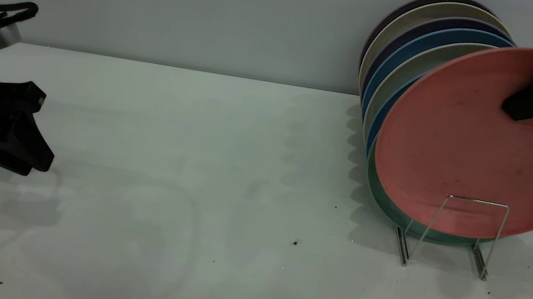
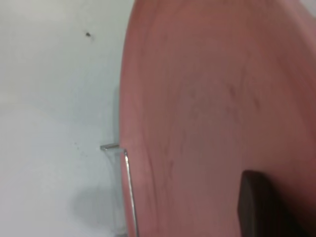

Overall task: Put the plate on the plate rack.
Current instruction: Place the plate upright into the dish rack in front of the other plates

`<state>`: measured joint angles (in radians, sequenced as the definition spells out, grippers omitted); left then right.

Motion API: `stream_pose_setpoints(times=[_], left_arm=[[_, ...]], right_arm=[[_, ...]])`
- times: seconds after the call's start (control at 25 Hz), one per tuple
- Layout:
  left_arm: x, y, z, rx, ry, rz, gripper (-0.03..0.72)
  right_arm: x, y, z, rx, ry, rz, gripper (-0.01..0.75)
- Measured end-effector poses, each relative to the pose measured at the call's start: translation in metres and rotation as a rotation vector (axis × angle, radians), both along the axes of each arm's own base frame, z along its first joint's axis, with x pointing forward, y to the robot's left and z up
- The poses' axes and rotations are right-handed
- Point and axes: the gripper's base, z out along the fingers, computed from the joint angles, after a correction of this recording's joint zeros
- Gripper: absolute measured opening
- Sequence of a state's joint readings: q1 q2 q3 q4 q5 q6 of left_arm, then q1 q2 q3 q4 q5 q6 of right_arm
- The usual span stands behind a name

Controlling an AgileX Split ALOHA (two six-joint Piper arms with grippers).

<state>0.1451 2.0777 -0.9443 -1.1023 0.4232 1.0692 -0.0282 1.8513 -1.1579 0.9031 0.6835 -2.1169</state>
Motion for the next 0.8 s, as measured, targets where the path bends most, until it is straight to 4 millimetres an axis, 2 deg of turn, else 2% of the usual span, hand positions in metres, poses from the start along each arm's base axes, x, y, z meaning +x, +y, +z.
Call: stream_pose_setpoints(times=[0.08,0.24,0.4,0.56,0.72,0.8], left_arm=[[0.0,0.0,0.0,0.0,0.0,0.0,0.261],[0.0,0.0,0.0,0.002,-0.001,-0.005,0.261],[-0.002,0.002,0.001,0.026,0.023,-0.017,0.261],[0.0,0.009,0.015,0.107,0.061,-0.035,0.261],[0.003,0.022,0.039,0.24,0.128,-0.03,0.261],[0.004,0.03,0.049,0.323,0.174,-0.026,0.264]], right_arm=[[-0.001,0.001,0.0,0.017,0.02,-0.011,0.195],[-0.003,0.002,0.004,0.064,0.066,-0.064,0.376],[-0.007,0.002,0.018,0.135,0.11,-0.178,0.504],[-0.01,0.001,0.034,0.257,0.203,-0.387,0.529],[-0.016,-0.011,0.037,0.411,0.434,-0.718,0.517],[-0.022,-0.021,0.034,0.432,0.563,-0.87,0.5]])
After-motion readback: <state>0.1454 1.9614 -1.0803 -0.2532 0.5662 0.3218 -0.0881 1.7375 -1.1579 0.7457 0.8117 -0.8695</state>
